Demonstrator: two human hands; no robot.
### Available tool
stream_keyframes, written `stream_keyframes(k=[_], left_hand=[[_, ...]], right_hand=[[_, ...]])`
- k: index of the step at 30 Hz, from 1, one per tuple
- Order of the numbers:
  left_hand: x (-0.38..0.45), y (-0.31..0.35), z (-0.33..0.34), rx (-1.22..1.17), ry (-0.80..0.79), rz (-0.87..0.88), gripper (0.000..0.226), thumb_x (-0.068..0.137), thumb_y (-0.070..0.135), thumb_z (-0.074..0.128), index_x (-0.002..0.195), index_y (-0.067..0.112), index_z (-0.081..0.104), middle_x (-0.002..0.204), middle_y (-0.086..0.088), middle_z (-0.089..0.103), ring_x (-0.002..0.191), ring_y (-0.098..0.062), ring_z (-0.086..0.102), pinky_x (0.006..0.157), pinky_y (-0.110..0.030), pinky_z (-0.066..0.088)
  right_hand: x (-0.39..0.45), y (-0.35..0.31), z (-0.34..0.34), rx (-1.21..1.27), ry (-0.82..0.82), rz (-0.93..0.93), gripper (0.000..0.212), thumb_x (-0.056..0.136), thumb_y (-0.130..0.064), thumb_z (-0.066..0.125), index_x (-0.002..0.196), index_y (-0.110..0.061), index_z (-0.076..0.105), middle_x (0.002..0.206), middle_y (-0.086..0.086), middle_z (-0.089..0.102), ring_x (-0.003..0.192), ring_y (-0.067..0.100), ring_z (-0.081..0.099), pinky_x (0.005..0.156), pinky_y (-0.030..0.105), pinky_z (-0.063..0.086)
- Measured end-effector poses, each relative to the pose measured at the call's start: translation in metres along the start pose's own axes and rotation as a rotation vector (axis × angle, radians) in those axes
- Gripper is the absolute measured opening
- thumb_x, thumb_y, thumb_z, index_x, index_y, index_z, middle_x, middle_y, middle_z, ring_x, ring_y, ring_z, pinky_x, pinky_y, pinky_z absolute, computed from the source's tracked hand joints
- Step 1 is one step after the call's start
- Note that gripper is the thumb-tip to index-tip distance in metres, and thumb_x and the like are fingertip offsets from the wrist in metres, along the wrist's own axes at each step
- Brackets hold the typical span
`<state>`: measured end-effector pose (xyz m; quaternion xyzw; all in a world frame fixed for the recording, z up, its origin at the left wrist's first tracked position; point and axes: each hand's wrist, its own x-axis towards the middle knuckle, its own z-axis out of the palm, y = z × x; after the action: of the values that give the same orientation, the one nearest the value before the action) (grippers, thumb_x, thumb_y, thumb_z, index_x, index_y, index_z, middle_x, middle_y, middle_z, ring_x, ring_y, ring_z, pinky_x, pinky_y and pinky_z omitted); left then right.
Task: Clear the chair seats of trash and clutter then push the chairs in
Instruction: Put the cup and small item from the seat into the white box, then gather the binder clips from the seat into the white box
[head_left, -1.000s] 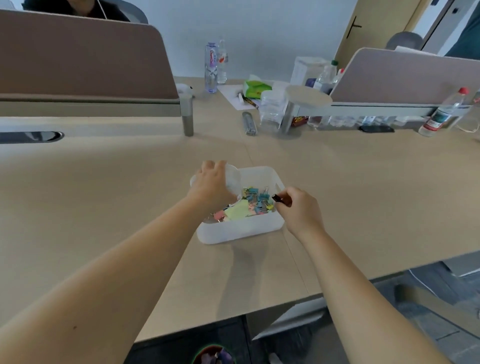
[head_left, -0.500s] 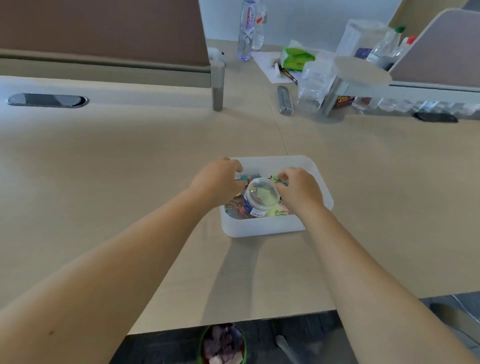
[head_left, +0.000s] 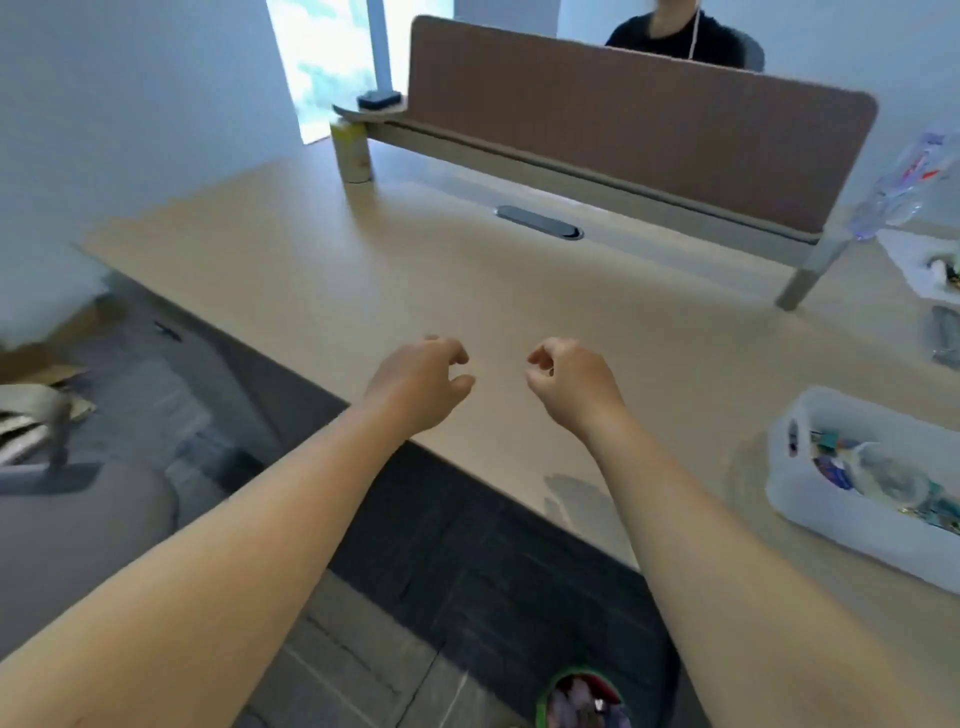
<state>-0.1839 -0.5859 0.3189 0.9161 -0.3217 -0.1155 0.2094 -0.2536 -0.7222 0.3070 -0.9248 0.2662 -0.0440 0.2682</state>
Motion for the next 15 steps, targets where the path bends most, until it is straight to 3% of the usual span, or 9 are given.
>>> stream_keyframes(k=[7,15], left_hand=[[-0.147,-0.175,-0.069,-0.021,0.179,-0.389,0.033,0.090,0.026,0.052,0.120,0.010,0.056,0.128,-0.012,0.056,0.115,-0.028,0.053,0.094,-0.037,0.044],[-0.273,-0.300,-0.091,-0.147,0.292,-0.822,0.033,0.091,0.021,0.053,0.120,0.006,0.056,0.131,-0.014,0.053,0.121,-0.027,0.050,0.099,-0.030,0.038]], right_hand=[[-0.058,-0.173,0.118,0.037,-0.243,-0.329,0.030,0.093,-0.016,0.048,0.120,-0.008,0.057,0.124,0.012,0.061,0.111,0.028,0.057,0.093,0.035,0.047],[-0.103,-0.304,0.229,-0.026,-0.520,-0.591,0.031,0.093,-0.015,0.049,0.123,-0.009,0.055,0.127,0.011,0.056,0.110,0.027,0.056,0.091,0.038,0.049]])
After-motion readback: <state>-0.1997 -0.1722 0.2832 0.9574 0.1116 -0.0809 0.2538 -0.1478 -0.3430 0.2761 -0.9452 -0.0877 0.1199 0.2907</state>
